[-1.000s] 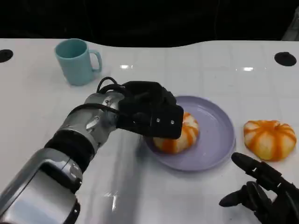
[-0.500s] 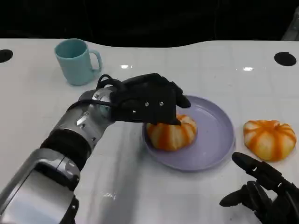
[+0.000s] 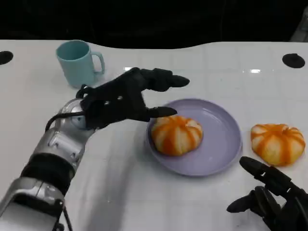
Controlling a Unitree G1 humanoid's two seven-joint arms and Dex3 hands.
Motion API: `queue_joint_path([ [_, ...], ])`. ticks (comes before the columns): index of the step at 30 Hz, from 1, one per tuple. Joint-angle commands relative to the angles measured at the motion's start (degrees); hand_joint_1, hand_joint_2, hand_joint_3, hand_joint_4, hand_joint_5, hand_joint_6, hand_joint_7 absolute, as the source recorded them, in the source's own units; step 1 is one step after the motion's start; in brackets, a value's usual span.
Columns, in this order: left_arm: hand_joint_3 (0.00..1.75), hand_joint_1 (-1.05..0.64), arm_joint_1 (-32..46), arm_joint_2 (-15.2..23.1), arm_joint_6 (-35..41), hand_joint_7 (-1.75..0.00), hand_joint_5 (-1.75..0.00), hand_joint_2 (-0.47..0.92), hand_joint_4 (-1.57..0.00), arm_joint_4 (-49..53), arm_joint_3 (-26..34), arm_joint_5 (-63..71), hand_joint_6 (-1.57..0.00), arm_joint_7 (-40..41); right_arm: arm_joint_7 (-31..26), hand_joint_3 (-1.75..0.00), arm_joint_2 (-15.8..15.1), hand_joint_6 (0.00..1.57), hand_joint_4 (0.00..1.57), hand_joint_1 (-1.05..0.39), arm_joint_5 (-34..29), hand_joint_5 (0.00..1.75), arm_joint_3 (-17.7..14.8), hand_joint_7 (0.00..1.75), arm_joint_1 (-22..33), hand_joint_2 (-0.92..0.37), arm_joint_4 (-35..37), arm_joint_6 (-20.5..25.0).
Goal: Grasp the bread from the table and place it into the plate.
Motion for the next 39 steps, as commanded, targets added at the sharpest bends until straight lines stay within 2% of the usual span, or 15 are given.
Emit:
queue_joint_path([
  [1, 0.30, -0.57, 11.2, -4.8, 2.7, -0.56, -1.34, 0.92, -0.30, -10.0, 9.2, -15.5, -0.57, -0.8, 0.1, -0.33, -0.9, 1.02, 0.71, -0.74, 0.6, 1.13, -0.7, 0.19, 0.3, -0.92, -0.3, 0.2],
  [3, 0.32, -0.54, 14.9, -6.4, 7.4, -0.97, -1.53, 0.92, -0.30, -15.4, 11.4, -21.1, -0.44, -1.7, 0.4, -0.33, -0.9, 1.02, 0.71, -0.74, 1.1, 1.13, -0.8, 0.19, 0.3, -0.92, -0.4, 0.5],
  [5, 0.34, -0.53, 19.1, -8.1, 11.6, -1.12, -1.62, 0.92, -0.34, -21.0, 13.8, -26.6, -0.42, -1.5, 0.5, -0.32, -0.9, 1.01, 0.70, -0.74, 1.1, 1.12, -0.8, 0.19, 0.3, -0.92, -0.3, 0.4],
  [6, 0.37, -0.53, 21.0, -8.9, 14.1, -1.24, -1.68, 0.92, -0.42, -23.9, 14.9, -29.2, -0.43, -1.2, 0.6, -0.32, -1.0, 1.01, 0.70, -0.74, 1.1, 1.12, -0.9, 0.19, 0.2, -0.92, -0.2, 0.4],
  [8, 0.39, -0.55, 23.3, -9.6, 17.7, -1.36, -1.73, 0.92, -0.49, -27.8, 15.9, -31.9, -0.43, -0.7, 0.7, -0.32, -1.0, 1.01, 0.70, -0.74, 1.2, 1.12, -0.9, 0.19, 0.2, -0.92, -0.2, 0.4],
  [11, 0.40, -0.55, 24.1, -9.7, 20.1, -1.39, -1.74, 0.92, -0.51, -30.2, 16.2, -32.3, -0.43, -0.3, 0.8, -0.32, -1.0, 1.02, 0.70, -0.74, 1.2, 1.12, -1.0, 0.19, 0.2, -0.92, -0.1, 0.5],
  [12, 0.40, -0.55, 27.6, -11.0, 24.6, -1.39, -1.75, 0.92, -0.51, -34.5, 17.5, -36.8, -0.43, 0.7, 0.8, -0.32, -1.0, 1.02, 0.70, -0.74, 1.1, 1.12, -1.0, 0.19, 0.2, -0.92, 0.0, 0.2],
  [13, 0.43, -0.56, 30.6, -12.0, 28.4, -1.60, -1.75, 0.92, -0.64, -38.3, 18.5, -40.5, -0.46, 1.7, 0.8, -0.32, -0.9, 1.01, 0.70, -0.74, 1.1, 1.12, -1.0, 0.19, 0.2, -0.92, 0.0, 0.1],
  [14, 0.46, -0.56, 32.7, -12.6, 31.4, -1.68, -1.75, 0.92, -0.70, -41.2, 19.2, -43.1, -0.47, 2.5, 0.8, -0.32, -0.9, 1.01, 0.70, -0.74, 1.1, 1.12, -1.0, 0.19, 0.2, -0.92, 0.1, 0.1],
  [19, 0.50, -0.54, 40.3, -13.4, 38.6, -1.74, -1.75, 0.92, -0.81, -50.6, 19.9, -47.0, -0.55, 5.8, 0.9, -0.33, -0.8, 1.02, 0.70, -0.74, 0.6, 1.12, -1.0, 0.19, 0.3, -0.92, 0.3, -0.6],
  [24, 0.51, -0.53, 43.8, -12.8, 42.6, -1.75, -1.75, 0.92, -0.82, -54.7, 20.6, -48.1, -0.58, 7.2, 0.9, -0.33, -0.9, 1.01, 0.70, -0.74, 0.3, 1.12, -0.9, 0.19, 0.4, -0.92, 0.2, -0.8],
  [31, 0.47, -0.51, 51.1, -13.9, 44.4, -1.75, -1.75, 0.92, -0.79, -56.6, 19.9, -47.3, -0.57, 9.0, 0.3, -0.32, -0.5, 1.02, 0.70, -0.73, 0.9, 1.12, -0.7, 0.19, 0.8, -0.92, -0.9, 0.6],
  [39, 0.47, -0.50, 52.3, -13.5, 44.2, -1.75, -1.75, 0.92, -0.80, -56.3, 19.7, -45.2, -0.55, 10.1, 0.0, -0.32, -0.9, 1.02, 0.71, -0.75, 0.2, 1.12, -0.7, 0.20, 0.2, -0.92, -0.3, 0.2],
])
